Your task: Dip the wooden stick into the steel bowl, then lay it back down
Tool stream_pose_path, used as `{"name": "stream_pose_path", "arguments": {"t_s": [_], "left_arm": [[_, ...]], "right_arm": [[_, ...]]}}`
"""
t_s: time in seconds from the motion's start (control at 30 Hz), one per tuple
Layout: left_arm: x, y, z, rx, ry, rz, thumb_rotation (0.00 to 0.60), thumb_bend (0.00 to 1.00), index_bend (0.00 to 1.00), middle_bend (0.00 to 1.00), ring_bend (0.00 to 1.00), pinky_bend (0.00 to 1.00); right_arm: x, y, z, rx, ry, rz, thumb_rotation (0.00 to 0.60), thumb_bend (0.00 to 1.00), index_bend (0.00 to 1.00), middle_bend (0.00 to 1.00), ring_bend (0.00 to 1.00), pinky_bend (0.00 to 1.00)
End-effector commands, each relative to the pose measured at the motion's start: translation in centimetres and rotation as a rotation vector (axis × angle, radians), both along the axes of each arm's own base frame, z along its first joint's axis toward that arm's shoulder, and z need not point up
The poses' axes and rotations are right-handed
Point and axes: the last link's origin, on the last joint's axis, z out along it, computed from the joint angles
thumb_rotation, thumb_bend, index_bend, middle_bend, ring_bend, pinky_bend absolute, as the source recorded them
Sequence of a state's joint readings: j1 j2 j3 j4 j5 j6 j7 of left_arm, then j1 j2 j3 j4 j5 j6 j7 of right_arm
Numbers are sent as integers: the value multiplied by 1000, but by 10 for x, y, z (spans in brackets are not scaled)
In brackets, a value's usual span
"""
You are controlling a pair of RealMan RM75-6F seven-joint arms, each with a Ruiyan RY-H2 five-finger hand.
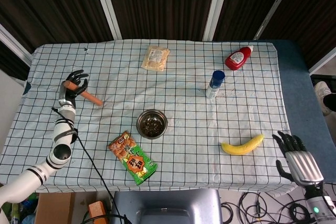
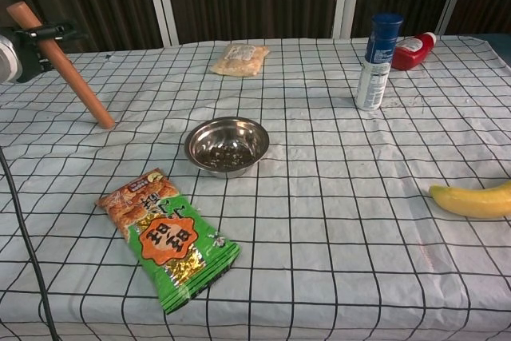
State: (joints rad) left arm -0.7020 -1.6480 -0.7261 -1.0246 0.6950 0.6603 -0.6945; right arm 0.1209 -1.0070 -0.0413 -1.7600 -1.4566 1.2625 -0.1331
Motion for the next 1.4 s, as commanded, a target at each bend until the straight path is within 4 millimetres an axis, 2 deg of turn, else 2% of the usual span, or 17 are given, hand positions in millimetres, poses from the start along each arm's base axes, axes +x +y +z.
{"name": "stream_pose_path", "arguments": {"t_s": [0.03, 0.13, 0.33, 0.57, 0.73, 1.0, 1.1, 1.23, 1.33, 1.4], "left_arm": [[11, 6, -11, 17, -53, -37, 600, 374, 347, 348, 100, 101], [15, 7, -21, 27, -82, -47, 600, 366, 404, 375, 136, 141], [17, 13, -33, 70, -125, -41, 600, 346, 456, 430, 161, 162], [18, 20, -35, 143, -160, -49, 600, 282, 612, 635, 256, 268], [14, 21, -37, 135, -157, -57, 600, 256, 618, 699, 307, 312], [10, 20, -39, 126, -108, -70, 600, 241, 660, 819, 465, 633], [11, 20, -39, 125, -89, -79, 600, 233, 680, 854, 517, 696], [11, 20, -39, 127, -79, -82, 598, 232, 692, 869, 543, 722], [12, 20, -40, 110, -52, -92, 528, 221, 684, 864, 552, 730], [13, 20, -41, 86, -47, -99, 436, 214, 661, 841, 535, 702]], "right_arm": [[0, 0, 2, -6, -3, -1, 600, 483, 0, 0, 0, 0], [0, 1, 5, -18, -9, 0, 600, 483, 0, 0, 0, 0], [-1, 2, 12, -38, -18, -2, 600, 483, 0, 0, 0, 0], [-4, 1, 16, -47, -19, -10, 600, 483, 0, 0, 0, 0], [-3, 2, 15, -45, -16, -9, 600, 483, 0, 0, 0, 0], [-3, 1, 14, -43, -14, -7, 600, 483, 0, 0, 0, 0], [-3, 1, 13, -41, -14, -7, 600, 484, 0, 0, 0, 0], [-3, 1, 13, -42, -14, -7, 600, 484, 0, 0, 0, 0], [-3, 1, 13, -42, -14, -7, 600, 483, 0, 0, 0, 0], [-3, 1, 13, -42, -14, -8, 600, 483, 0, 0, 0, 0]]}}
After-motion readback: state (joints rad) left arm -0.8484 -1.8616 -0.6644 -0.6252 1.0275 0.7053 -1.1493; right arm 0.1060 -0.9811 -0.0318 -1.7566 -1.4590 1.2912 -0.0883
